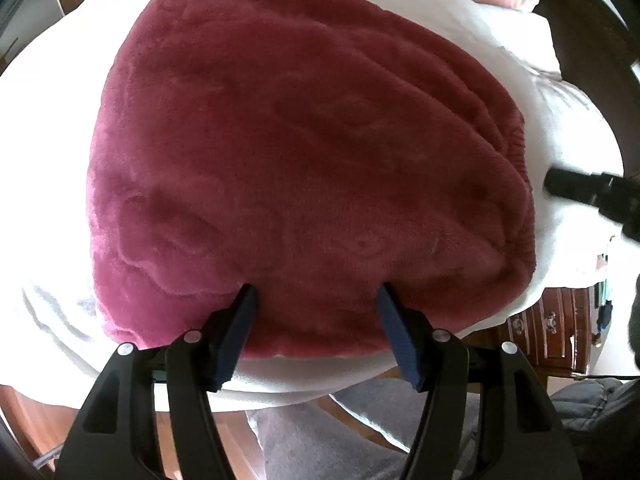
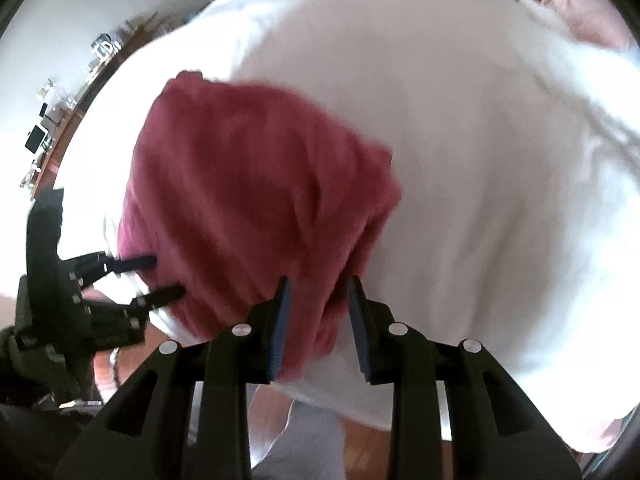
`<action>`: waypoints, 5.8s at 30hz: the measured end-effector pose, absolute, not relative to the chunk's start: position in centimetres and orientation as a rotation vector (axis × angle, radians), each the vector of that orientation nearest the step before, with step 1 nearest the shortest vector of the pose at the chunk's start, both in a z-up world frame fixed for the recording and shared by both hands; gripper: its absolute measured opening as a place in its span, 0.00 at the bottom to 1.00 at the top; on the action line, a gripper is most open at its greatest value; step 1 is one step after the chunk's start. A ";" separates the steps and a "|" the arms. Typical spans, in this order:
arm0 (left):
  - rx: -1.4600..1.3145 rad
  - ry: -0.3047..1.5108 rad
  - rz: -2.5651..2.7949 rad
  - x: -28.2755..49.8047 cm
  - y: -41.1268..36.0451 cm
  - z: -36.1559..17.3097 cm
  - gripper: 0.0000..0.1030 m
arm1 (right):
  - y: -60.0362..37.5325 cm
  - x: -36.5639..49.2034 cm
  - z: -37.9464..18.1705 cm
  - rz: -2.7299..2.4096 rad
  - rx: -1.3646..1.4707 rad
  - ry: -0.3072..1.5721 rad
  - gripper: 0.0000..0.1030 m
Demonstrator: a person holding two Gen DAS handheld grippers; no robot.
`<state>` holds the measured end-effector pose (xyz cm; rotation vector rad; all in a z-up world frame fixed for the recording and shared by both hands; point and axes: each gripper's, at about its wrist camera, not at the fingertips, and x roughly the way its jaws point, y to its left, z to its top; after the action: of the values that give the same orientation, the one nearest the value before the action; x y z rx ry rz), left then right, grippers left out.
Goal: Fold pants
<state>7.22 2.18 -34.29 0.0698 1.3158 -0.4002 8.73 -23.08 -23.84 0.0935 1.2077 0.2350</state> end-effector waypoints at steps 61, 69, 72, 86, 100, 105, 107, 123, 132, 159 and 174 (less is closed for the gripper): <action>0.186 1.450 -0.407 9.4 -4.5 -39.7 0.95 | -20.8 17.7 -34.8 0.165 0.147 1.388 0.31; 0.177 1.479 -0.393 10.3 -4.9 -40.2 0.95 | -20.5 17.1 -34.4 0.148 0.124 1.363 0.32; 0.166 1.504 -0.367 10.7 -5.3 -40.6 0.95 | -20.0 16.8 -34.1 0.135 0.124 1.370 0.32; 0.157 1.480 -0.302 9.8 -4.0 -37.7 0.95 | -18.8 16.3 -32.7 0.225 0.205 1.346 0.81; 0.315 1.153 -0.183 8.7 -3.0 -26.6 0.95 | -17.5 12.7 -26.1 0.187 0.141 1.222 0.97; 0.329 1.089 -0.197 9.3 -2.9 -23.9 0.95 | -19.1 12.5 -25.4 0.122 0.190 1.203 0.97; 0.326 1.068 -0.213 9.8 -2.6 -23.0 0.95 | -19.3 12.6 -25.4 0.093 0.207 1.205 0.97; 0.339 1.091 -0.350 16.2 1.2 -23.9 0.95 | -19.4 14.2 -28.8 -0.102 0.335 1.282 0.97; 0.149 1.283 -0.477 20.5 5.8 -30.2 0.95 | -20.4 14.0 -31.9 -0.187 0.459 1.322 0.97; -0.200 1.554 -0.595 24.9 10.0 -40.2 0.95 | -25.5 15.0 -38.2 0.002 0.770 1.339 0.97; -0.304 1.629 -0.643 25.9 11.3 -42.3 0.95 | -24.9 14.1 -40.4 0.083 0.872 1.333 0.97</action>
<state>25.87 11.31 -42.34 -0.3038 1.6293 -0.6434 14.06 -24.89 -40.41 0.8725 1.3330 0.0833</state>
